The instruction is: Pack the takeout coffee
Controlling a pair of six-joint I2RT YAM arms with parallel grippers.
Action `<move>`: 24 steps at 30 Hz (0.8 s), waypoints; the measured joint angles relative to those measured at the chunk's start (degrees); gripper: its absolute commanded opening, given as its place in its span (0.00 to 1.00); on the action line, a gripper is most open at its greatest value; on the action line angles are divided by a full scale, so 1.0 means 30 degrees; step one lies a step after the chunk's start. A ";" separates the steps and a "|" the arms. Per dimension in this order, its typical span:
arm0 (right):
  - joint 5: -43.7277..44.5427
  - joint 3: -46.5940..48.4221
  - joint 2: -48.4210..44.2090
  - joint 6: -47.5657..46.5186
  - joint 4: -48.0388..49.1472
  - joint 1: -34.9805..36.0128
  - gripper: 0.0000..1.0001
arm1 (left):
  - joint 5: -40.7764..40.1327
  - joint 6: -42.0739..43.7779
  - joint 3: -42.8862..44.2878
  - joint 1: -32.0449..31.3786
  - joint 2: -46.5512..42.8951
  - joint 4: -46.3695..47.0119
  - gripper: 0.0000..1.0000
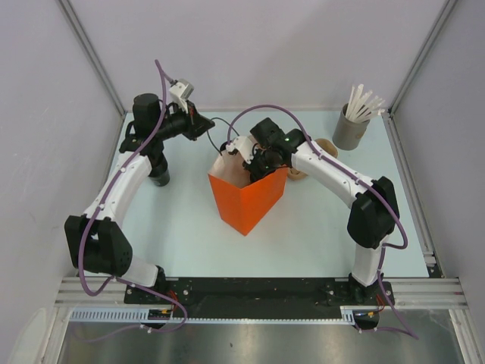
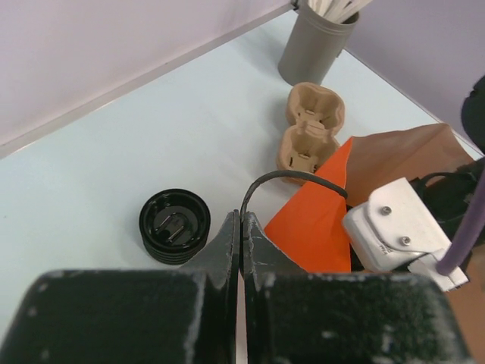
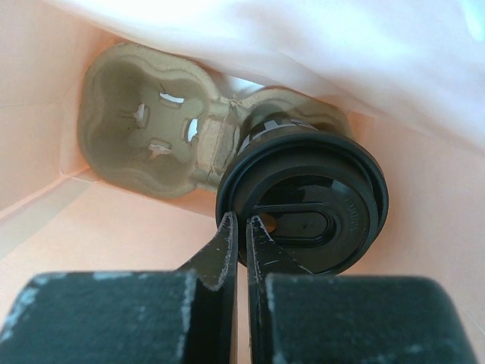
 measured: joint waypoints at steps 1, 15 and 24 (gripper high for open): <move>-0.0007 -0.0007 0.0000 -0.0007 0.0015 0.0000 0.00 | -0.0219 0.0007 -0.0007 -0.0007 -0.0007 0.0000 0.00; 0.0007 -0.0401 0.0000 -0.0022 0.0168 0.0000 0.00 | -0.2484 0.0015 -0.0408 -0.0058 -0.0393 0.0357 0.00; 0.0007 -0.0430 0.0000 -0.0073 0.0226 -0.0044 0.00 | -0.2834 0.0007 -0.0568 -0.0080 -0.0437 0.0634 0.00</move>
